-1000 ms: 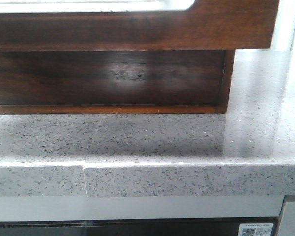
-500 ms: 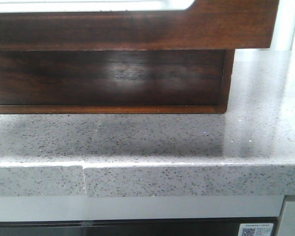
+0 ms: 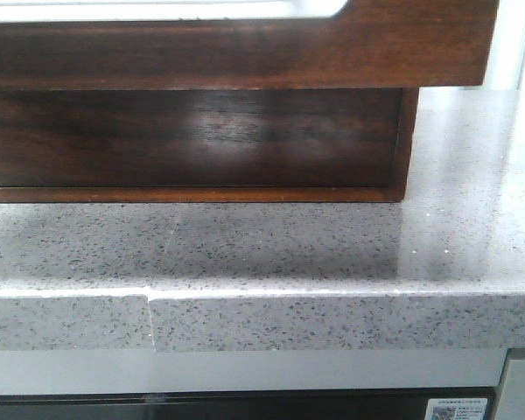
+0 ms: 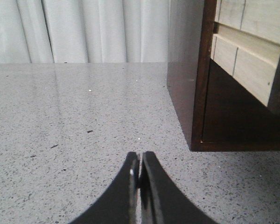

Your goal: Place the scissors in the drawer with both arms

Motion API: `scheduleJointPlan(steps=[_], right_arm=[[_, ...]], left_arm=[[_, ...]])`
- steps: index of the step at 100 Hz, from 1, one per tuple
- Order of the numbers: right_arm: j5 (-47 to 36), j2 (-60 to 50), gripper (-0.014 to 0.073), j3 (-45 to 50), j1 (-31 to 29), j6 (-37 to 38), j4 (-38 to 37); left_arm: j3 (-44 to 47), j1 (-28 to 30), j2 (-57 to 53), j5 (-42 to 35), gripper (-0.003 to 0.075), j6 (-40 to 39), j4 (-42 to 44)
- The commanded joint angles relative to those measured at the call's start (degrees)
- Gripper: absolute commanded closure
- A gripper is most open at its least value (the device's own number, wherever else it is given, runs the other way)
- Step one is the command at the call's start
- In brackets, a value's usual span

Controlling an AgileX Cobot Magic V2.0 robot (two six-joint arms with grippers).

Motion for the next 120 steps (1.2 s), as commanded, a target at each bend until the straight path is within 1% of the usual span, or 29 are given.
scheduleJointPlan(steps=[1,12,19,25,36,46,51,58,94,99,101,105,106,110,112,114,116,120], right_arm=[[-10.93,-5.58,0.0662,4.38,-2.67,-0.06,0.24],[-19.4,-14.39,0.0662,15.14,-4.67,-0.06,0.24],[-24.97,-19.64,0.0662,21.79,-4.78,-0.06,0.24],[-28.0,-24.05,0.0662,27.18,-4.78,-0.06,0.24],[-29.5,-30.52,0.0662,34.55,-4.78,-0.06,0.24],[-30.25,-34.74,0.0662,39.1,-4.92,-0.06,0.24],[-27.63,-35.24,0.0662,39.12,-5.15,-0.06,0.24],[-27.23,-35.24,0.0662,39.11,-5.15,-0.06,0.24],[-27.58,-35.24,0.0662,39.11,-5.15,-0.06,0.24],[-28.0,-35.24,0.0662,39.11,-5.15,1.12,-0.1],[-28.0,-35.24,0.0662,39.11,-5.15,3.07,-1.41],[-28.65,-35.24,0.0662,39.11,-5.15,7.97,-7.1],[-28.77,-35.24,0.0662,39.11,-5.15,10.42,-8.28],[-29.04,-35.24,0.0662,39.11,-5.15,18.57,-16.46],[-29.33,-35.24,0.0662,39.11,-5.15,22.42,-21.72],[-29.34,-35.24,0.0662,39.11,-5.15,25.51,-24.77],[-29.42,-35.24,0.0662,39.11,-5.15,27.41,-26.22],[-29.42,-35.24,0.0662,39.11,-5.15,28.18,-27.39]], left_arm=[[2.15,-0.47,-1.82,-4.96,0.0741,-0.64,-0.63],[2.15,-0.47,-1.82,-4.96,0.0741,-0.64,-0.63],[2.15,-0.47,-1.82,-4.96,0.0741,-0.64,-0.63],[2.15,-0.47,-1.82,-4.96,0.0741,-0.64,-0.63],[2.15,-0.47,-1.82,-4.96,0.0741,-0.64,-0.63],[2.15,-0.47,-1.82,-4.96,0.0741,-0.64,-0.63],[2.15,-0.47,-1.82,-4.96,0.0741,-0.64,-0.63],[2.15,-0.47,-1.82,-4.83,0.0741,-0.64,-0.63],[2.15,-0.47,-1.82,-4.83,0.0741,-0.64,-0.63],[2.15,-0.47,-1.82,-4.83,0.0741,-0.64,-0.63],[2.15,-0.47,-1.82,-4.83,0.0741,-0.64,-0.63],[2.15,-0.47,-1.82,-4.83,0.0741,-0.64,-0.63],[2.15,-0.47,-1.82,-4.83,0.0741,-0.64,-0.63],[2.15,-0.47,-1.82,-4.83,0.0741,-0.64,-0.63],[2.15,-0.47,-1.82,-4.83,0.0741,-0.64,-0.63],[2.15,-0.47,-1.82,-4.83,0.0741,-0.64,-0.63],[2.15,-0.47,-1.82,-4.83,0.0741,-0.64,-0.63],[2.15,-0.47,-1.82,-4.83,0.0741,-0.64,-0.63]])
